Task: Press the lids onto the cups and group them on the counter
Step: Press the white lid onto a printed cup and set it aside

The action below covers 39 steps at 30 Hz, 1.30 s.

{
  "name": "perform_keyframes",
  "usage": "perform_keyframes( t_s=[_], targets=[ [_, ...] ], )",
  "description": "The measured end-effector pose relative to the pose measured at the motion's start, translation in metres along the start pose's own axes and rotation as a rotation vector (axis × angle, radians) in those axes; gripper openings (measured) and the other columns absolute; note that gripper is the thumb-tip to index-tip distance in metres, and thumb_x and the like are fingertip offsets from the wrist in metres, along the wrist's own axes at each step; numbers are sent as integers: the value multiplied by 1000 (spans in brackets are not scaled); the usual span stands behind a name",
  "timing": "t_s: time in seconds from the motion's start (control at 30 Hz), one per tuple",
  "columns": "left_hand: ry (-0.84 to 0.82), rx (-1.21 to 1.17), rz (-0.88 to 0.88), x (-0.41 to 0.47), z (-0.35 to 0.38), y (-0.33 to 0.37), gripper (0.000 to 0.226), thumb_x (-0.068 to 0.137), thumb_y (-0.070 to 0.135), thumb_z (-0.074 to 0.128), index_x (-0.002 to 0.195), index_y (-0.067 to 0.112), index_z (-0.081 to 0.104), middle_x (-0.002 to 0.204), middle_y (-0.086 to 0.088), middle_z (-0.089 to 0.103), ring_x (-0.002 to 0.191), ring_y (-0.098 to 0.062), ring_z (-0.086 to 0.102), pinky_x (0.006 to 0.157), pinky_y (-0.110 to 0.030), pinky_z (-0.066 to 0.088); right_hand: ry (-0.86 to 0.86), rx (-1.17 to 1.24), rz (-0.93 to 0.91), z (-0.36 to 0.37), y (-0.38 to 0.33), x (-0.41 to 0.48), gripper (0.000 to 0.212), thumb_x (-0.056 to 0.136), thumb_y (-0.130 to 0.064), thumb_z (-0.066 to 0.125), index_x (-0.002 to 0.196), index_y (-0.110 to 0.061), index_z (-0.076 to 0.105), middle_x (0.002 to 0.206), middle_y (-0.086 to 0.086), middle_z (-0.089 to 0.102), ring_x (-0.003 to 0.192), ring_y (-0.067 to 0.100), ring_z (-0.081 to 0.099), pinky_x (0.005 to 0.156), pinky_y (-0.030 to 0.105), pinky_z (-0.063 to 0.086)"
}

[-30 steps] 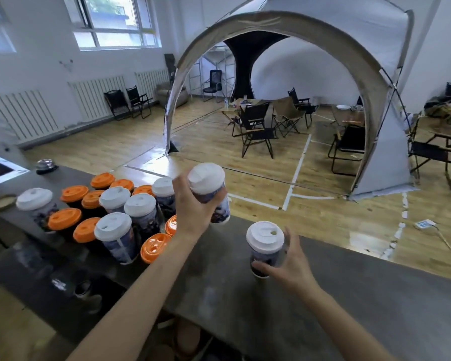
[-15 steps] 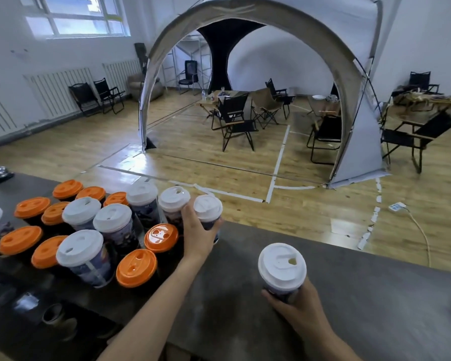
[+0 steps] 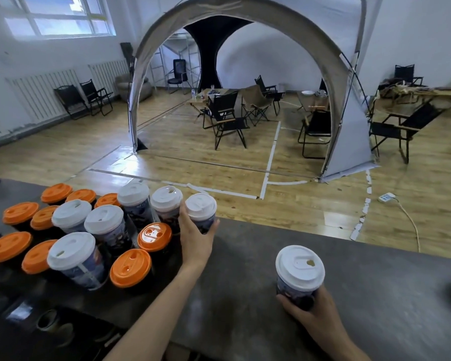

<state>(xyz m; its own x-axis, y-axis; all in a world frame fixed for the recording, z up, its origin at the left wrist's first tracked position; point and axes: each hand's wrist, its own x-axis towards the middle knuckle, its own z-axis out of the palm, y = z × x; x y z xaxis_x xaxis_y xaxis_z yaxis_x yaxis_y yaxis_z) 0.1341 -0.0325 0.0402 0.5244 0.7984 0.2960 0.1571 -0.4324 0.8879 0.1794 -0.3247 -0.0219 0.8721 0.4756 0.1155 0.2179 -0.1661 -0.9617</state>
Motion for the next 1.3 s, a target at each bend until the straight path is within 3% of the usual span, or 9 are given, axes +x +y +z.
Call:
perform_keyframes(
  t_s=[0.13,0.37,0.47,0.53,0.63,0.77,0.97,1.1,1.3],
  targets=[
    [-10,52,3,-7,-4,-6,108,87,21,80,162,21,2,169,-6,14,154,-21,16,117,-26,15,20,-34,9,2,1,-4,79,64,-26,96,134,-16,59,122,-32,66,117,-7,62,94,5,44],
    [-34,28,-116,-22,-8,2,110,90,23,77,162,16,-5,170,-8,7,155,-24,12,116,-26,11,29,-53,-15,4,1,-6,80,66,-22,95,135,-13,57,124,-31,65,118,-6,61,96,8,46],
    [39,-33,-143,-53,-4,0,90,92,17,73,159,9,14,162,-17,21,149,-32,28,123,-40,25,39,-67,4,3,1,-8,73,67,-24,95,131,-16,59,123,-30,66,118,-5,62,95,8,46],
    [53,-39,-58,-87,3,-1,60,95,13,66,147,11,36,147,-11,41,134,-27,46,114,-45,40,38,-83,12,4,4,-9,67,69,-23,94,127,-22,59,119,-30,68,116,-4,64,94,9,47],
    [-277,-234,-60,-118,16,25,22,104,27,53,126,25,57,127,8,62,121,-12,59,101,-20,45,25,-107,17,6,9,-11,67,74,-21,93,130,-24,56,122,-26,68,117,-6,62,95,13,49],
    [-627,-511,-122,-130,52,63,36,99,41,43,118,21,67,119,6,71,117,-7,63,102,-21,46,27,-152,10,6,13,-11,72,76,-5,88,135,-21,48,125,-25,59,116,-3,61,88,4,45],
    [-560,-642,-245,-146,74,56,43,106,44,35,114,18,68,116,-1,72,111,-9,66,100,-25,48,35,-109,4,6,14,-10,78,73,-17,92,133,-20,43,126,-11,60,109,-26,53,84,2,43],
    [-503,-664,-206,-153,75,46,63,99,55,32,125,9,65,128,-9,69,125,-19,62,111,-34,44,-4,-121,-8,9,13,-14,102,60,-52,81,146,-11,46,136,-10,60,119,-15,55,92,4,42],
    [-437,-619,-175,-154,71,59,42,104,34,34,114,11,67,115,-5,70,110,-10,63,101,-25,47,18,-82,-70,5,6,-11,99,59,-47,83,143,-6,51,139,0,62,130,5,57,101,14,45]
  ],
)
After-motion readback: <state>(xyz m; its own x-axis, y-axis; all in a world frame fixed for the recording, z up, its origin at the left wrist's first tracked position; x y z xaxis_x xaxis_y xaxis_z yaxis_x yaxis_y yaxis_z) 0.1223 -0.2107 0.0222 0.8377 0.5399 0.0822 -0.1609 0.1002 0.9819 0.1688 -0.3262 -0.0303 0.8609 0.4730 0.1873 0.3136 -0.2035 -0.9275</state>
